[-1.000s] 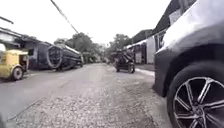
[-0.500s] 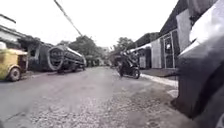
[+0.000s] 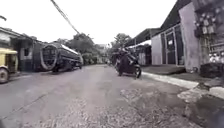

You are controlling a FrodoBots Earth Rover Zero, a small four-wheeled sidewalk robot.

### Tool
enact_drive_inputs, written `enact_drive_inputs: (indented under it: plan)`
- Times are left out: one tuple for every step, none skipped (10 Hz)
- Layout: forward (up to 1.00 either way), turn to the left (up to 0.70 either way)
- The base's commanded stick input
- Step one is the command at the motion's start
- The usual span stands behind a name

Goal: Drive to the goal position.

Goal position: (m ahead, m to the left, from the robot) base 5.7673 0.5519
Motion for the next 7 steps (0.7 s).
enact_drive_inputs:
  plan:
    - [1.00,0.27]
    - [1.00,0.27]
    - [1.00,0.27]
    - [1.00,0.27]
    - [1.00,0.03]
    - [1.00,0.00]
    - [1.00,0.00]
